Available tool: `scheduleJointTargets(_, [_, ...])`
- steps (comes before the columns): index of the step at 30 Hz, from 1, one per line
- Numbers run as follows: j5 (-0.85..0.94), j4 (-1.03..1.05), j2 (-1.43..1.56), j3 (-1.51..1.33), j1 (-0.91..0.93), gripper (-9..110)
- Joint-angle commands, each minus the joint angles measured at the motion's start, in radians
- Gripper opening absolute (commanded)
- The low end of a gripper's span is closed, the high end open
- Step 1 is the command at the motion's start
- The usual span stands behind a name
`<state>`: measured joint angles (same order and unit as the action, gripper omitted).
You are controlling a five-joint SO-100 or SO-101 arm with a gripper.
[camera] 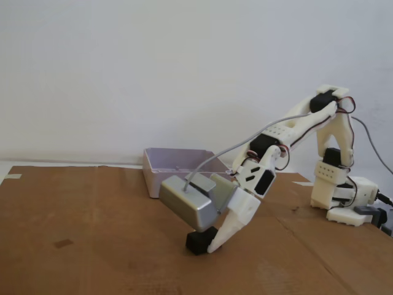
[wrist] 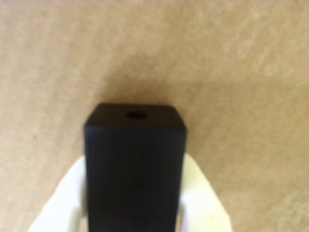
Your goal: Grasp a block and put it in the box.
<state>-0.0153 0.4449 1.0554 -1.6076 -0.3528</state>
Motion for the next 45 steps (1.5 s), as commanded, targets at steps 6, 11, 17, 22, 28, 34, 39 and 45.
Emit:
scheduleJointTargets(6, [0.0, -0.023, 0.055, 0.064, 0.009, 3])
scheduleJointTargets(11, [0.002, -0.023, 0.135, 0.067, 0.011, 3])
scheduleJointTargets(17, [0.002, -0.023, 0.224, 0.058, 0.012, 3])
scheduleJointTargets(22, [0.002, -0.021, 0.273, 0.054, 0.017, 3])
scheduleJointTargets(28, [0.003, -0.021, 0.325, 0.054, 0.041, 4])
scheduleJointTargets(34, [0.005, -0.021, 0.385, 0.054, 0.109, 3])
scheduleJointTargets(39, [0.006, -0.021, 0.433, 0.052, 0.17, 3])
scheduleJointTargets(45, [0.006, -0.021, 0.468, 0.052, 0.264, 3])
